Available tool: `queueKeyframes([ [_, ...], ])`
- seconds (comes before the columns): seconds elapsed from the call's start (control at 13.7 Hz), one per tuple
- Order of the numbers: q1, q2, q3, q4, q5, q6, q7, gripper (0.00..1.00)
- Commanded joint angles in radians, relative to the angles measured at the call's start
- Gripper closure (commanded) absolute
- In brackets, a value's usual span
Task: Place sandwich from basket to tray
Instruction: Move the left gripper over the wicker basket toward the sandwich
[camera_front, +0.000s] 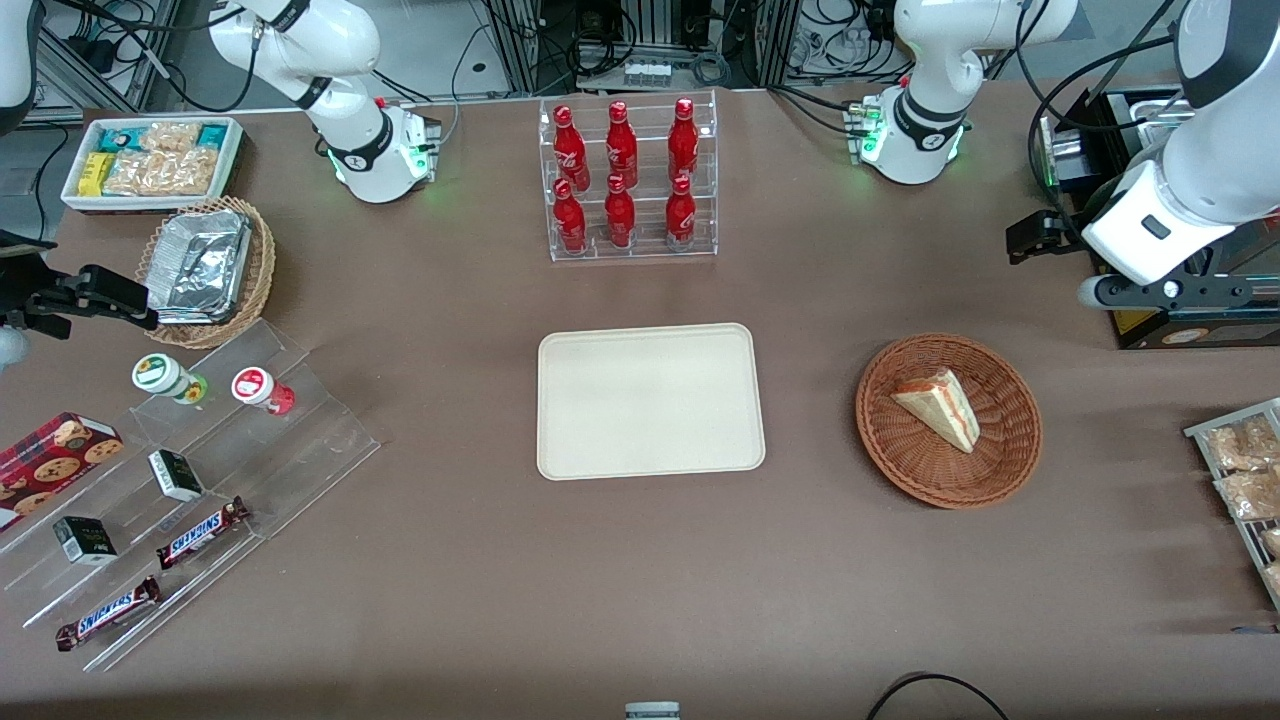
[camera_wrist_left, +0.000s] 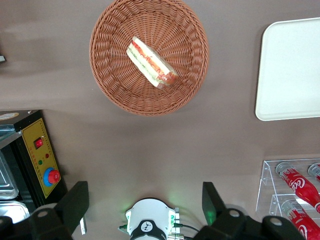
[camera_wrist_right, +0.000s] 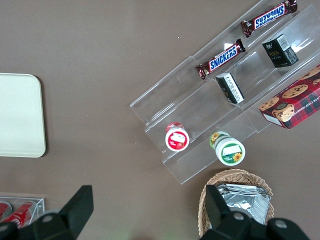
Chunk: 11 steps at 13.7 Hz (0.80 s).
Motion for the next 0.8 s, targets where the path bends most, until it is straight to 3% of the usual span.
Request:
queueKeyframes([
  [0.0, -0.013, -0.014, 0.01, 0.002, -0.006, 0.021, 0.013, 0.0],
  [0.22, -0.013, 0.001, 0.011, -0.025, 0.0, 0.071, 0.015, 0.0],
  [0.73, 0.012, -0.001, 0.014, -0.286, 0.0, 0.359, -0.08, 0.0],
])
